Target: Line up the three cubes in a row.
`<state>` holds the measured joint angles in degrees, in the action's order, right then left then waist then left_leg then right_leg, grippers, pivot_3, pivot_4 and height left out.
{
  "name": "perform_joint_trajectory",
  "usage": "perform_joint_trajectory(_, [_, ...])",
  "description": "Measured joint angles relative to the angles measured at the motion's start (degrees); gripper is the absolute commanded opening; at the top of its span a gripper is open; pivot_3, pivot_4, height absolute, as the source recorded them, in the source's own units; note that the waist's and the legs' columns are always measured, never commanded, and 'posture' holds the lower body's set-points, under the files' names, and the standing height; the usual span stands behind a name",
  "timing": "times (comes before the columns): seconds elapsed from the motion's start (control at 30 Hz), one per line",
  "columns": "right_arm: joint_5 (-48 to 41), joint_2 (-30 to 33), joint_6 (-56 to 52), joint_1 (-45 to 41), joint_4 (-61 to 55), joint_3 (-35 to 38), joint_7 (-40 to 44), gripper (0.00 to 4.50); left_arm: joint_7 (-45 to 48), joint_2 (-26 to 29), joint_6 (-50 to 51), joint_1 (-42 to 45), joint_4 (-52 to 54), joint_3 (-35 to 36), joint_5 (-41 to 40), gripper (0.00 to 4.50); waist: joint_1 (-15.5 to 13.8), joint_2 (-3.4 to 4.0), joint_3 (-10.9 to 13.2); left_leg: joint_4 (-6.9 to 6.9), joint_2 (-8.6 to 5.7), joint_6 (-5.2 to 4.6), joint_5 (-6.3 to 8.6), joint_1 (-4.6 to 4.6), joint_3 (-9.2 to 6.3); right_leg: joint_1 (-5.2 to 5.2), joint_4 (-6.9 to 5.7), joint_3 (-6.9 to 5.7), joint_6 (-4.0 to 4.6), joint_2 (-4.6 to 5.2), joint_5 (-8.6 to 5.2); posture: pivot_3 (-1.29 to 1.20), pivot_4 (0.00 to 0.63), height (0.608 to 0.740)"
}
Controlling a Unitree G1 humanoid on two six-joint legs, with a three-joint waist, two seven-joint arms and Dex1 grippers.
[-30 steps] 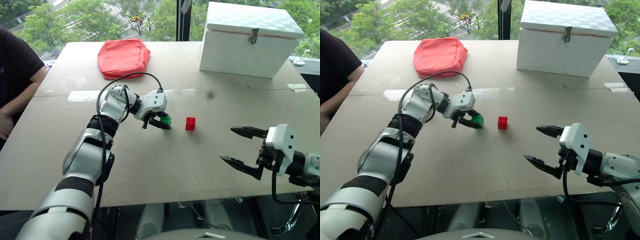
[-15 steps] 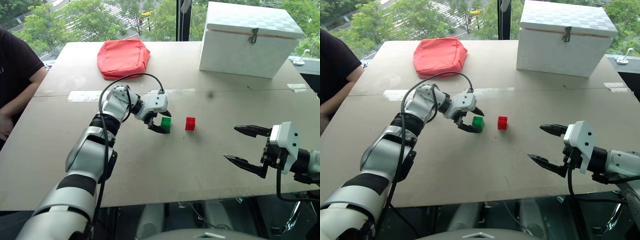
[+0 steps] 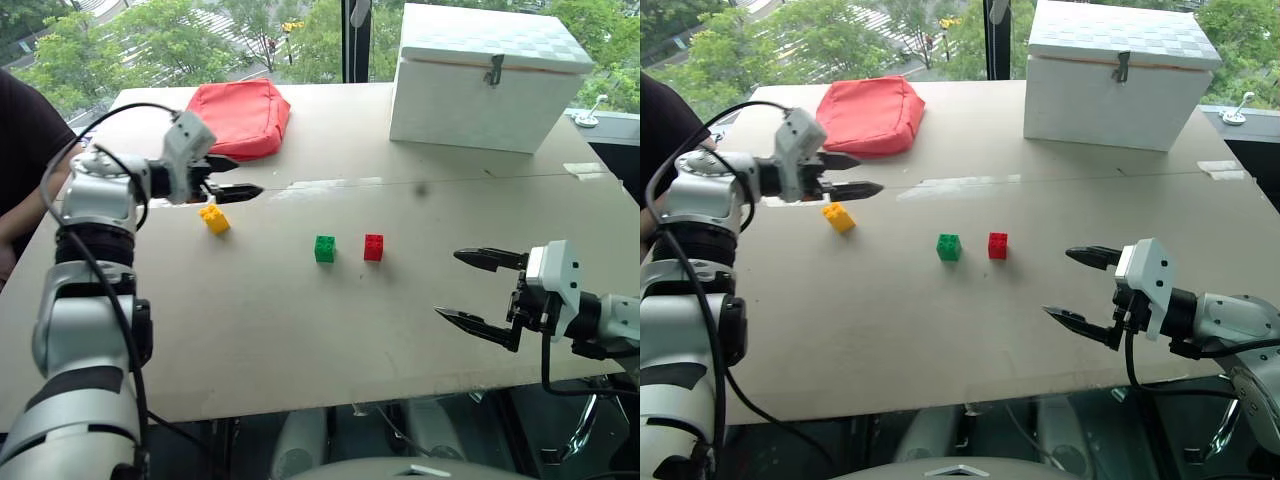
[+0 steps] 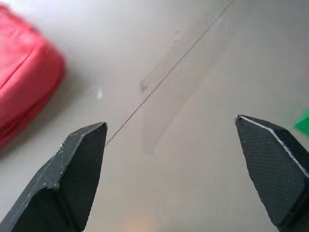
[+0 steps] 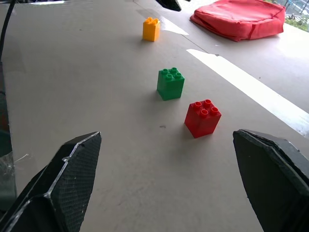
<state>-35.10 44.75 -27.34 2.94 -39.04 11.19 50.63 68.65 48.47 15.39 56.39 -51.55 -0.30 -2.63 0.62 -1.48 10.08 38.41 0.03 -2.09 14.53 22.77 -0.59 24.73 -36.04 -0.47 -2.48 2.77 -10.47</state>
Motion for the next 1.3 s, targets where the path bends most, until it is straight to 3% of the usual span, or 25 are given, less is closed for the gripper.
perform_joint_trajectory(0.23, [0.03,-0.24,0.36,-2.1,2.05,-2.04,0.42,4.5,1.7,2.78,-7.01,-0.56,-10.08,-2.23,4.19,4.35,-1.64,-0.14,-0.04,0.03,-0.04,0.0,0.0,0.07,0.15,-0.02,0.05,-0.04,0.03,0.02,0.01,0.0,0.15,0.74])
perform_joint_trajectory(0.5, [0.33,-0.26,1.17,-0.74,1.55,-2.43,-0.03,4.5,0.74,-0.93,-13.1,4.51,-18.62,-5.42,9.15,4.35,-1.39,-0.24,-0.09,0.04,-0.07,0.0,0.0,0.11,0.17,-0.01,0.07,-0.03,0.21,0.04,0.13,0.0,0.15,0.74])
perform_joint_trajectory(0.6, [0.39,-0.25,1.17,0.01,1.29,-2.36,-0.52,4.5,-0.57,-2.04,-14.38,4.64,-20.21,-6.02,10.42,3.59,-1.01,-0.24,-0.09,0.04,-0.03,0.0,0.0,0.08,0.2,-0.01,0.05,-0.02,0.22,0.01,0.14,0.0,0.15,0.74])
perform_joint_trajectory(0.77, [0.3,-0.22,1.14,1.33,-0.6,-1.31,-1.42,4.5,-1.56,-2.45,-16.79,4.68,-21.8,-7.01,12.55,1.28,-1.17,-0.25,-0.1,0.04,-0.01,0.0,0.0,0.07,0.18,-0.01,0.02,-0.04,0.21,0.0,0.13,0.0,0.15,0.74])
perform_joint_trajectory(0.9, [0.26,-0.22,1.01,2.97,-1.55,-1.16,-2.33,4.5,1.24,-2.43,-19.73,4.68,-21.86,-5.53,11.42,1.28,-1.36,-0.26,-0.1,0.04,-0.02,0.0,0.0,0.08,0.2,-0.01,0.03,-0.03,0.22,0.02,0.14,0.0,0.15,0.74])
perform_joint_trajectory(1.1, [0.25,-0.21,0.97,3.65,-2.15,-1.06,-2.43,4.5,15.99,-3.51,-21.81,4.68,-19.53,-2.55,6.86,1.28,-1.43,-0.27,-0.11,0.06,-0.02,0.0,0.0,0.08,0.2,-0.02,0.04,-0.03,0.23,0.02,0.14,0.0,0.15,0.74])
perform_joint_trajectory(1.3, [0.34,0.39,0.92,2.33,-1.85,-1.12,-2.07,4.5,23.17,-7.01,-26.47,3.43,-14.13,-6.37,6.27,1.28,-1.25,-0.27,-0.11,0.09,-0.03,0.0,0.0,0.08,0.21,-0.03,0.03,0.0,0.24,0.01,0.14,0.0,0.15,0.74])
